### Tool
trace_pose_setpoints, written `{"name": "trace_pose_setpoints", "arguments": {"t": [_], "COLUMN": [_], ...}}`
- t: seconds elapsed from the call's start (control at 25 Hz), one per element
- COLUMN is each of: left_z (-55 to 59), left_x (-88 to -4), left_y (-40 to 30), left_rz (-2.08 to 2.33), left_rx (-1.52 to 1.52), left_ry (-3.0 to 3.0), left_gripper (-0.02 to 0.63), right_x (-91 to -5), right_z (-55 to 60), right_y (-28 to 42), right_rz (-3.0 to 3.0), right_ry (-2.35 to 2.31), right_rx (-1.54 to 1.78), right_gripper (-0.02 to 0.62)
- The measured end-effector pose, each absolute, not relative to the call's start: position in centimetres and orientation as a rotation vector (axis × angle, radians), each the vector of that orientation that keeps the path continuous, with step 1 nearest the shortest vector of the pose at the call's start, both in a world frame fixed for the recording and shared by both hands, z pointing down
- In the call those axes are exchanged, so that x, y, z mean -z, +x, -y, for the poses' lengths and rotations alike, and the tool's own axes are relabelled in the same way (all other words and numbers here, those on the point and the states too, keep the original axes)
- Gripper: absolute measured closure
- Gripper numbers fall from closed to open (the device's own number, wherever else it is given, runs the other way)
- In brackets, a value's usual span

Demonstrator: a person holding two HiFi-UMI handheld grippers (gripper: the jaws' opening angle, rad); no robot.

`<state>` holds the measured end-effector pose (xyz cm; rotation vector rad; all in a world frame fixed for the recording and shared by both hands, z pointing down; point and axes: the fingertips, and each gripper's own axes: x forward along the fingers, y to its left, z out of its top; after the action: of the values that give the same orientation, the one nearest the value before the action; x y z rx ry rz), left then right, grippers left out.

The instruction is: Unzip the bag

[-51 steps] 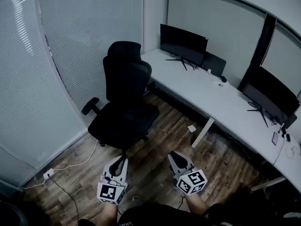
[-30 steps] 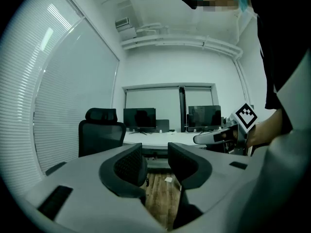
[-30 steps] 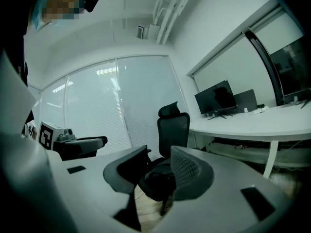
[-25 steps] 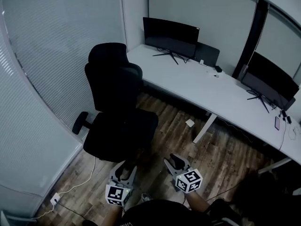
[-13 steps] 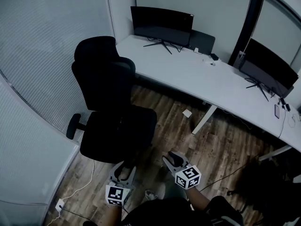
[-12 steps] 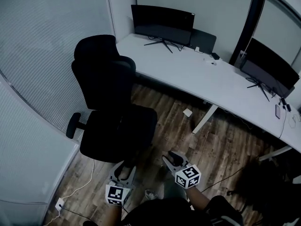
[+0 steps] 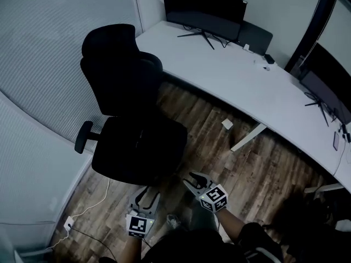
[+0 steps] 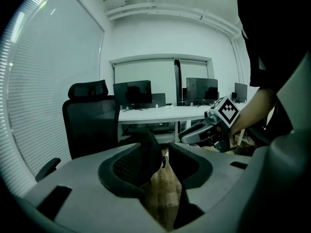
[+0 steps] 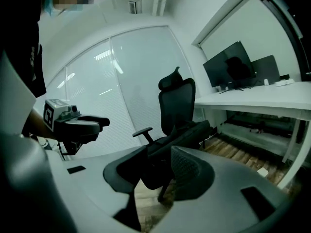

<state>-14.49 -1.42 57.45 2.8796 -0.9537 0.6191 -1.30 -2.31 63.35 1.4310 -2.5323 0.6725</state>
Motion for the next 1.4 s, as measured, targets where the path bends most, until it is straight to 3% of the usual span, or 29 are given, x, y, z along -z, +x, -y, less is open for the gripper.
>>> {"name": "trace_pose_setpoints", "arguments": {"t": [0.4,0.72,0.88,1.4], "left_z": [4.2,5.8,6.5,8.8], "left_x": [-61.2,-64.7,-65.9,-69.1], "left_y": [-10.8,-9.5,-9.0,-6.8], "left_rz": [0.952,0.960,0.973,0.981], "left_rx": [-0.780,-0.924,-0.957,-1.105], "left_ry": [2.837,2.788,2.771,2.701], "left_gripper": [0.433,0.433,0.428,0.412], "right_x": [-72.3,-74.5,-74.4,-72.2], "right_z": [7.3,8.8,9.2,7.7], "right_y": [-2.0,-4.0,-4.4,-3.1], "right_rz": [2.547,2.595,2.628,2.777], "right_ry": [1.033,0.791,0.709,0.409], "right_rx": [-0.591,-0.487,-0.444,-1.070], "right_gripper": [0.462,0.462,0.534,0.546]}}
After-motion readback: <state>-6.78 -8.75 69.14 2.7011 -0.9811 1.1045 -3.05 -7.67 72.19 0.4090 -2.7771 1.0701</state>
